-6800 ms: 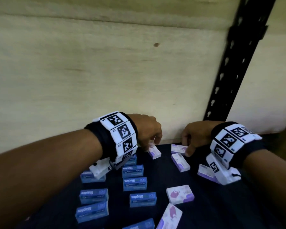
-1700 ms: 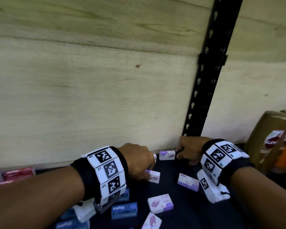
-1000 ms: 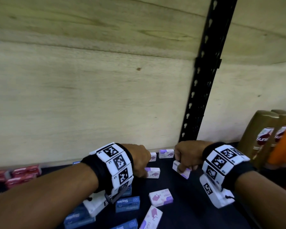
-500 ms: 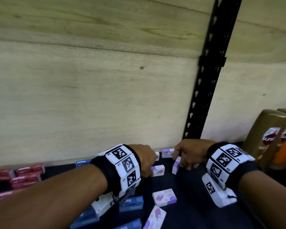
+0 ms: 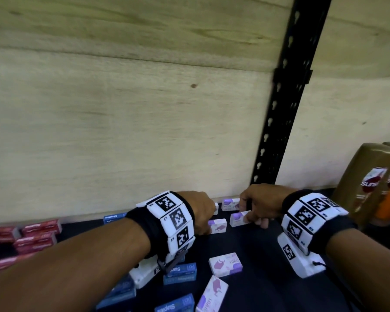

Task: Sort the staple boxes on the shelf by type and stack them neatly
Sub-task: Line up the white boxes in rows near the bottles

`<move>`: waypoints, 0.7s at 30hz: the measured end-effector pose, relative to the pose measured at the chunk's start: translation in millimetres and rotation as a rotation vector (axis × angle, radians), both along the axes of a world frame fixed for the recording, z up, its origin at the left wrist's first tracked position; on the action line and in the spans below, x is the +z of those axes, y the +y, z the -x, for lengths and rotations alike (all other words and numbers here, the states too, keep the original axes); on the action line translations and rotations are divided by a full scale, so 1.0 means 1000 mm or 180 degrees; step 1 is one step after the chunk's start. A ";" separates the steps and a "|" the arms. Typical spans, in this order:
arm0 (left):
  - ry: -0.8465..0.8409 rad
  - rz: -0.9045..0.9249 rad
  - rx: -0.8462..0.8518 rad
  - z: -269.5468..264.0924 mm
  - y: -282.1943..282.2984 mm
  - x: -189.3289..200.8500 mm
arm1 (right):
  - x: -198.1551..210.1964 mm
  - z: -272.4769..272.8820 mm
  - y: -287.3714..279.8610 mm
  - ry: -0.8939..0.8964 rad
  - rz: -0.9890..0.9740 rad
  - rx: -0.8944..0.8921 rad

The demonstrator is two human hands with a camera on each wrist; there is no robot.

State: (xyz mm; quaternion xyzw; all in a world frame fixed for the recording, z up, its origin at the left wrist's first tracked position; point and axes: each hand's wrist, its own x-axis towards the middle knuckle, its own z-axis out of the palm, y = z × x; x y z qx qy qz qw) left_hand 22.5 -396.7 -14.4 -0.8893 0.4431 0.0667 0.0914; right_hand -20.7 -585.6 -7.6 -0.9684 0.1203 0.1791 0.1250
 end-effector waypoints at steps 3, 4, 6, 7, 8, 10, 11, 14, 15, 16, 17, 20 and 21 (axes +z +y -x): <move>0.0220 -0.0226 0.0049 -0.003 -0.003 0.003 | 0.009 0.005 0.007 -0.0009 0.0202 -0.0044; 0.0244 -0.0292 0.0072 -0.003 -0.003 0.003 | 0.014 0.008 0.011 0.0015 0.0403 0.0004; 0.0251 -0.0339 0.0097 -0.002 -0.003 0.005 | 0.023 0.014 0.019 0.0019 0.0840 0.0173; 0.0257 -0.0341 0.0117 0.000 -0.003 0.005 | 0.026 0.016 0.023 -0.0008 0.0930 0.0249; 0.0253 -0.0346 0.0145 0.001 -0.001 0.006 | 0.028 0.018 0.027 -0.0022 0.0901 0.0309; 0.0239 -0.0384 0.0223 0.005 0.002 0.010 | 0.030 0.024 0.037 0.0001 0.0625 0.0426; 0.0227 -0.0398 0.0251 0.007 0.004 0.012 | 0.030 0.028 0.043 0.0040 0.0464 0.0499; 0.0154 -0.0301 0.0268 0.008 0.013 0.020 | 0.027 0.041 0.060 0.0199 0.0114 0.0777; 0.0120 -0.0246 0.0261 0.008 0.017 0.023 | 0.024 0.043 0.065 0.0249 0.0038 0.0852; 0.0078 -0.0188 0.0259 0.009 0.021 0.027 | 0.020 0.046 0.068 0.0281 -0.0009 0.0913; 0.0046 -0.0143 0.0268 0.010 0.024 0.030 | 0.016 0.047 0.071 0.0311 -0.0045 0.0954; -0.0051 -0.0150 0.0291 0.014 0.037 0.040 | 0.010 0.052 0.079 0.0375 -0.0115 0.0960; -0.0073 -0.0154 0.0287 0.016 0.041 0.042 | 0.008 0.053 0.081 0.0378 -0.0081 0.0978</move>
